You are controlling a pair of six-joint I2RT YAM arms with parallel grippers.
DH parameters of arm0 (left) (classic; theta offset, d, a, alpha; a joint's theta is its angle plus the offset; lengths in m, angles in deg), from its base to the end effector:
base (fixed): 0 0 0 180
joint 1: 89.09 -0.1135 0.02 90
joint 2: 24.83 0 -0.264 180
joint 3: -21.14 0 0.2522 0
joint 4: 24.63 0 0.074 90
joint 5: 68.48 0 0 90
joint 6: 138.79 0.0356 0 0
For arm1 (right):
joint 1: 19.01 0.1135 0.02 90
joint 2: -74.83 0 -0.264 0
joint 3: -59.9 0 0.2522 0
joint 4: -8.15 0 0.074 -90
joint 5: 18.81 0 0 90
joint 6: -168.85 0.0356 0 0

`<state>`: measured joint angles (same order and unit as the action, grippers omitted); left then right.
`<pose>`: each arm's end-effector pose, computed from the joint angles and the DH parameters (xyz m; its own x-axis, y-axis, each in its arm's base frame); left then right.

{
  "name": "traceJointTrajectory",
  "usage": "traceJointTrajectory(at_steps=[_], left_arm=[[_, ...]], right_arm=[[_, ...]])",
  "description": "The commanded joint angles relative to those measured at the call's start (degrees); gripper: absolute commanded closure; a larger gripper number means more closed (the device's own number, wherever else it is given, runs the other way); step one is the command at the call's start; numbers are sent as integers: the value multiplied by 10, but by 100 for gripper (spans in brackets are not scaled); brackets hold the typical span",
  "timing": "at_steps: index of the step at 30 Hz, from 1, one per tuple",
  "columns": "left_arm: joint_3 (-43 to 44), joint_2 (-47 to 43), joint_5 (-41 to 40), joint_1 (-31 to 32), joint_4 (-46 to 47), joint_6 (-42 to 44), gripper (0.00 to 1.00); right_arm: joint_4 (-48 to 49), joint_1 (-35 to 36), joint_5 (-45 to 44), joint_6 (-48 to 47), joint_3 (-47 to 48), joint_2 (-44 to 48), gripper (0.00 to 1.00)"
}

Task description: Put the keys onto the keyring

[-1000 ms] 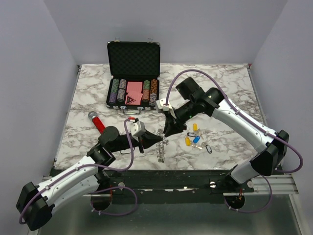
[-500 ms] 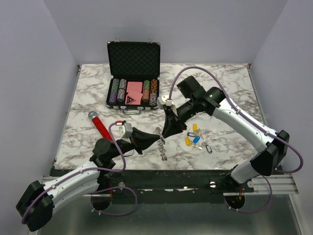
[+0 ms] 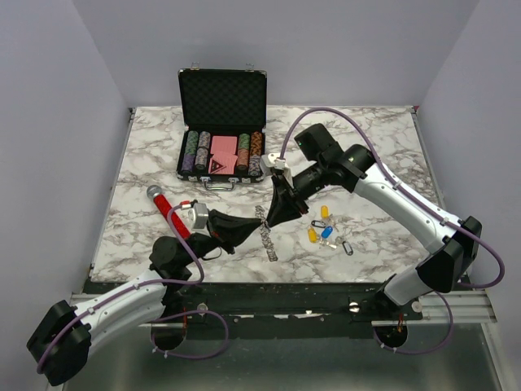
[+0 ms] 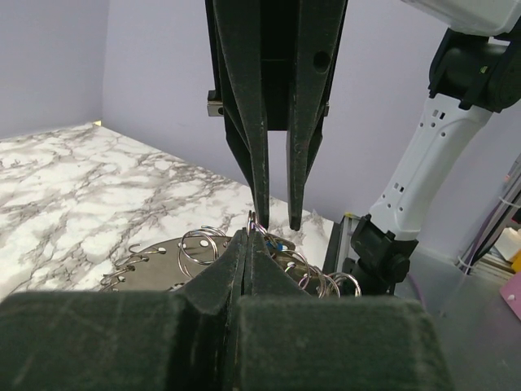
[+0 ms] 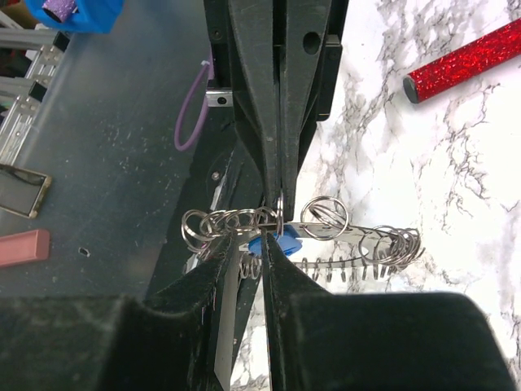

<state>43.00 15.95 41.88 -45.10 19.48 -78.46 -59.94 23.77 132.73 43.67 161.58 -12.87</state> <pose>0.1035 -0.1171 0.2499 -0.1684 -0.4825 -0.8596 0.9142 0.2498 -0.3193 0.2044 0.2318 0.3645 -0.0816 -0.4496 -0.8895 -0.9163 -0.3172 0.2444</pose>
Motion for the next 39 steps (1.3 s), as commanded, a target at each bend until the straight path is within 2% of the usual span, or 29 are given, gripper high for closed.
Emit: traceJointTrajectory(at_steps=[1,18,27,39], left_arm=[[-2,-1,-12,-1,48,-14,100],[-7,-5,-14,-1,47,-13,100],[-11,-11,-18,-1,40,-11,100],[-5,-6,-22,-1,42,-10,100]], right_arm=[[40,-1,-5,40,21,-5,75],[60,-1,-26,63,14,-12,75],[55,-5,-29,58,42,-12,71],[57,-5,-15,58,12,-13,71]])
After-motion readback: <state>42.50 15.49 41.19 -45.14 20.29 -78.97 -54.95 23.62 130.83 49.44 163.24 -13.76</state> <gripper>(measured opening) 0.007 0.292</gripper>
